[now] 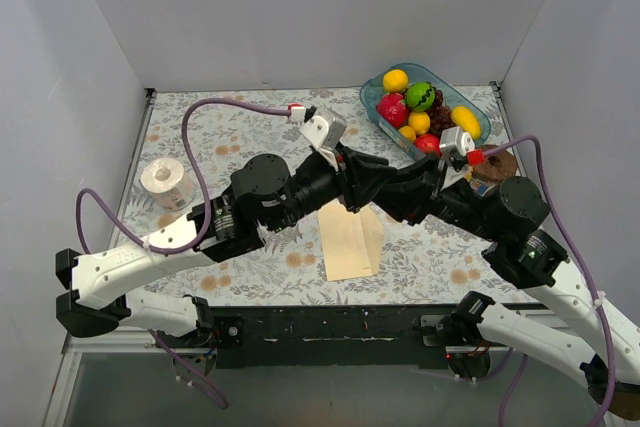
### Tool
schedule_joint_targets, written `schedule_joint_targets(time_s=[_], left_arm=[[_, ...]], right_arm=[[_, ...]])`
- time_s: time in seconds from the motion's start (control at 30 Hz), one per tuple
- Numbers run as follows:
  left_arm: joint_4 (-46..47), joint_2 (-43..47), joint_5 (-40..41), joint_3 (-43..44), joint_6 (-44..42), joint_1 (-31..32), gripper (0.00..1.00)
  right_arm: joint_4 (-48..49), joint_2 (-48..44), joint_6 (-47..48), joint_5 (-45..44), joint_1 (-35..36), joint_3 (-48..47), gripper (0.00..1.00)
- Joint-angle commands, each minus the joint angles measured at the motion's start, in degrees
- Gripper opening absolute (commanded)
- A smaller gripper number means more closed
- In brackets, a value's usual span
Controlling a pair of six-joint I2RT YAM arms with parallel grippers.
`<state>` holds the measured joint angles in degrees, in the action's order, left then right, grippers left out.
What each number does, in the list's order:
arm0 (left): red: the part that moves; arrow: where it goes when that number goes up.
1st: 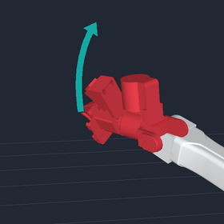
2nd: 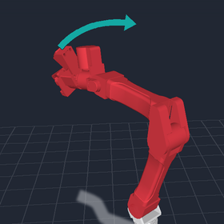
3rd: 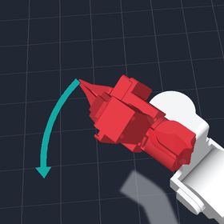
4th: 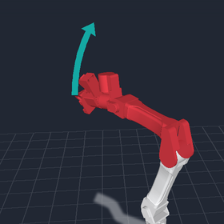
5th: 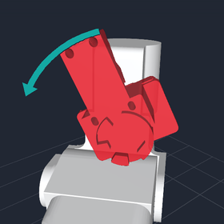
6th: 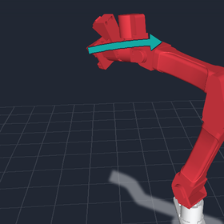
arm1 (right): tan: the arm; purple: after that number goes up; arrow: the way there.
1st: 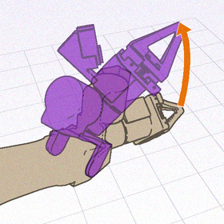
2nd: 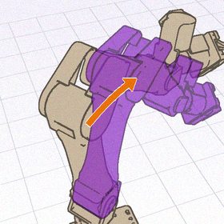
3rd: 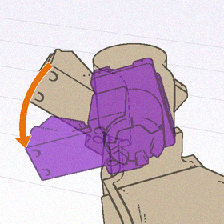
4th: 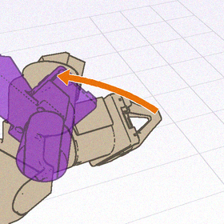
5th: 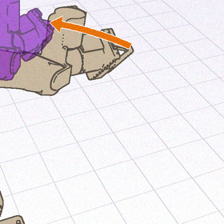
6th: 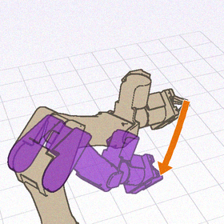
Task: Place the letter into the envelope and seal it
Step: Unscrew the solid glue.
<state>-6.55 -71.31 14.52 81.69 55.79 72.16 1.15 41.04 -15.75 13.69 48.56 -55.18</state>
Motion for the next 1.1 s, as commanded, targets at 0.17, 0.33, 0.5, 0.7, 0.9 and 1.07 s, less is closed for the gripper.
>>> schedule_joint_targets(time_s=[0.17, 0.33, 0.5, 0.7, 0.9, 1.07], left_arm=[[6.2, 5.0, -31.5, -1.2, -0.9, 0.9, 0.00], [6.3, 2.2, -42.5, 1.9, -0.4, 0.9, 0.00], [5.9, -0.6, -47.6, 4.5, -0.3, 0.9, 0.00], [6.2, 0.3, -46.0, 3.9, -0.6, 0.9, 0.56], [10.8, 8.1, -33.0, -1.8, 0.0, 0.9, 0.98], [13.1, 13.0, -8.8, -6.6, 1.5, 0.8, 0.98]], right_arm=[[10.5, 1.5, -0.2, 23.0, 0.1, -2.9, 0.01], [16.4, 3.0, -3.6, 33.2, 0.1, -3.3, 0.01], [19.8, 5.2, -7.2, 37.3, 0.1, -4.1, 0.01], [20.2, 5.3, -7.5, 36.1, 0.1, -4.1, 0.01], [15.8, 2.7, -4.2, 26.2, 0.1, -2.8, 0.01], [14.1, 0.0, -3.1, 12.0, 0.1, -0.9, 0.01]])
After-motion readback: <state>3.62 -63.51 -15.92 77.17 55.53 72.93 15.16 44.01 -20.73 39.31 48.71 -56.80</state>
